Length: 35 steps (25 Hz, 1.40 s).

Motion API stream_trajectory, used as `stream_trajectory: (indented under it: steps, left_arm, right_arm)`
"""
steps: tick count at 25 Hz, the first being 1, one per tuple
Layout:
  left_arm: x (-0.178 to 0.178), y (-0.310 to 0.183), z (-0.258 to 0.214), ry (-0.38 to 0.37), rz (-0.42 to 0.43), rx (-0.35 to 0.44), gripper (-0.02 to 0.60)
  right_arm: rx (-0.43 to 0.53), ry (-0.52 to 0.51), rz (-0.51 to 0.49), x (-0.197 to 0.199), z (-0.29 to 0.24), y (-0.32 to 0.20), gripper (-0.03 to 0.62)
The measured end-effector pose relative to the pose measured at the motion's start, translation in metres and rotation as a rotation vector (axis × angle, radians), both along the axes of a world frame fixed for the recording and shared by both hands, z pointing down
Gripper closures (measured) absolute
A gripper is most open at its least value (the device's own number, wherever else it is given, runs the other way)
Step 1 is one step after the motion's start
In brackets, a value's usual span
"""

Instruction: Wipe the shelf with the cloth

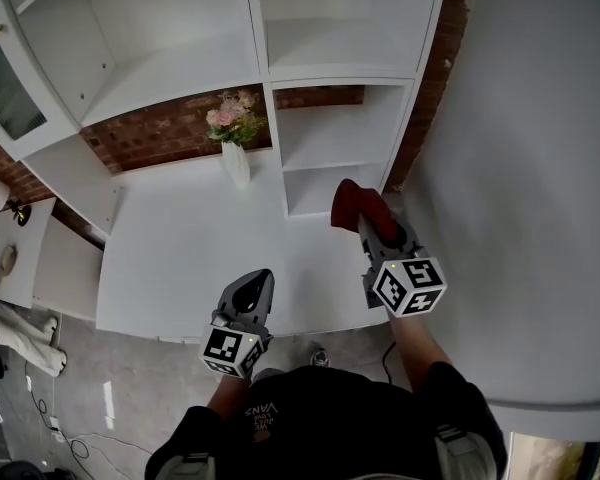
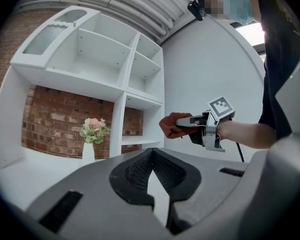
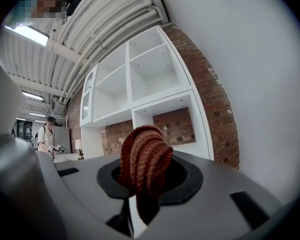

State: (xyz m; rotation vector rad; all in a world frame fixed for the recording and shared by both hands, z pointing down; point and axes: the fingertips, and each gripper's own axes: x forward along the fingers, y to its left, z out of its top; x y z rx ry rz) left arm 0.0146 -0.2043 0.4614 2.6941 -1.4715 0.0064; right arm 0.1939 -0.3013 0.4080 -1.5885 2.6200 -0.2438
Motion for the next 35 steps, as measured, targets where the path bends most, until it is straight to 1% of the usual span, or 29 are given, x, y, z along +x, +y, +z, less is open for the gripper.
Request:
stream_trajectory:
  steps: [4,9,12,21,25,28,35]
  left_arm:
    - [0.002,-0.004,0.011,-0.003,-0.023,-0.016,0.575]
    - [-0.005,-0.012,0.019,-0.005,-0.061,-0.038,0.574]
    - [-0.011,-0.018,0.014,0.0,-0.079,-0.027,0.574]
    - [-0.058,-0.04,0.009,-0.003,-0.115,-0.026,0.574]
    - [-0.075,-0.056,0.002,-0.001,-0.122,-0.014,0.575]
    - [-0.087,-0.067,0.002,0.007,-0.135,-0.014,0.575]
    - [-0.11,-0.082,0.006,0.013,-0.177,-0.021,0.575]
  right_arm:
    - [0.014,0.018,-0.022,0.0,-0.006,-0.027,0.5]
    - [0.028,0.046,-0.029,-0.003,-0.013,-0.062,0.5]
    - [0.031,0.06,-0.028,-0.008,-0.015,-0.085,0.5]
    - [0.019,0.107,-0.02,-0.047,-0.018,-0.142,0.5]
    - [0.003,0.128,-0.04,-0.07,-0.021,-0.17,0.5]
    - [-0.004,0.155,-0.059,-0.086,-0.022,-0.192,0.499]
    - [-0.021,0.238,-0.063,-0.109,-0.021,-0.248,0.499]
